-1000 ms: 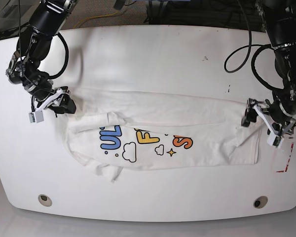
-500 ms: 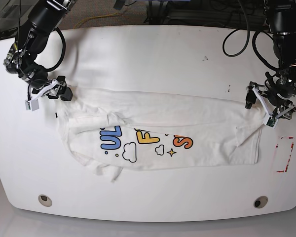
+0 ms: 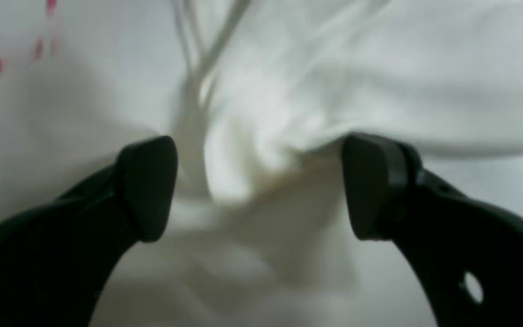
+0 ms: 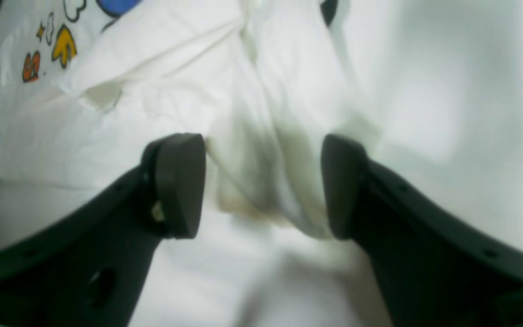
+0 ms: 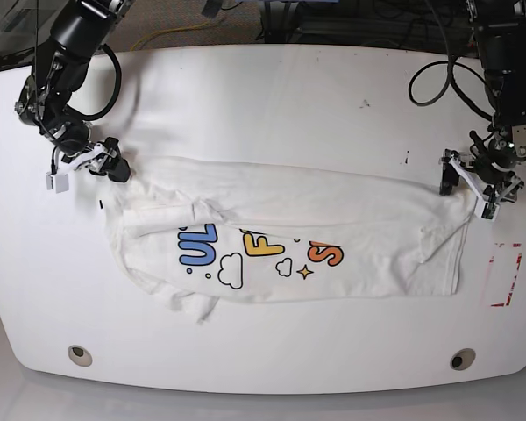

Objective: Fold the T-shirt properly
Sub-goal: 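Grasp the folded shirt edge with both grippers, then drag the folded shirt with both grippers toward the robot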

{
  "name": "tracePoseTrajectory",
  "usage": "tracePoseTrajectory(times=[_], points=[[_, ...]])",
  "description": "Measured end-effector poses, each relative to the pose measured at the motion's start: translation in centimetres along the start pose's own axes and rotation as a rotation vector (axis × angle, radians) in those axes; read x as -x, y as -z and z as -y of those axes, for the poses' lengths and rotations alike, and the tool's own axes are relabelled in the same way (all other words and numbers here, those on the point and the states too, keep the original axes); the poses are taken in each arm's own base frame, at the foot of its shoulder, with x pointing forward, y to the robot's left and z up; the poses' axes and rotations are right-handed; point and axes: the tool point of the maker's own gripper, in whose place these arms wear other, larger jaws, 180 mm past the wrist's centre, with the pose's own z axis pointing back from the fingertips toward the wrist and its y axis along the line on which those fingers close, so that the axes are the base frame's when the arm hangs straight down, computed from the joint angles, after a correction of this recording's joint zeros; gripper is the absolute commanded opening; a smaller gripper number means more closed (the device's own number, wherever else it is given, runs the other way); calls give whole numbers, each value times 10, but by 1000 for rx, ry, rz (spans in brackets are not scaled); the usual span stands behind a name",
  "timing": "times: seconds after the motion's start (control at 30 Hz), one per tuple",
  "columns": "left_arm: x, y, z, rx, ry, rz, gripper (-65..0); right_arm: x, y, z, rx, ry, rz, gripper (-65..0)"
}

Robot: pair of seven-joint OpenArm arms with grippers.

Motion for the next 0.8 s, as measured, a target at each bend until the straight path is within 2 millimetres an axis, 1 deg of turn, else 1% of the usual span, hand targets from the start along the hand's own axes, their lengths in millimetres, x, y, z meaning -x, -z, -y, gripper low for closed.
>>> tracePoseTrajectory(times=[0.07, 0.1, 0.13, 0.17, 0.2, 0.23, 0.27, 0.37, 0.4, 0.43, 0.5, 0.63, 0.73, 0.8], points=[[1, 0, -1, -2, 0, 0, -132, 3, 5, -3, 6, -31, -19, -361], [1, 0, -2, -5, 6, -6, -150, 4, 7, -3, 13, -41, -24, -409], [0, 0, -3, -8, 9, -9, -185, 5, 9, -3, 23, -46, -31, -458], [0, 1, -2, -10, 8, -8, -242, 5, 10, -1, 40, -50, -33, -522], [0, 2, 0, -6, 6, -7, -301, 7, 10, 2, 57, -63, -45, -569], [0, 2, 1, -1, -1, -2, -385, 8, 9, 5, 70, -72, -51, -626], [1, 2, 2, 3, 0, -4, -436, 9, 9, 7, 83, -81, -60, -648], [3, 2, 2, 2, 5, -12, -583, 9, 9, 6, 84, -86, -57, -648], [4, 1, 2, 1, 8, -17, -622, 9, 7, 6, 91, -98, -63, -648], [5, 1, 1, -1, 8, -19, -635, 11, 4, 6, 102, -116, -75, -650], [8, -2, 0, -4, 7, -24, -637, 13, -6, 5, 126, -160, -86, -650], [19, -19, -3, -8, 81, -87, -637, 14, -27, 1, 164, -243, -110, -650], [23, -32, 6, 14, 146, -108, -637, 15, -38, -5, 186, -295, -128, -650], [31, -46, 15, 51, 173, -121, -637, 14, -46, -14, 186, -326, -120, -650]])
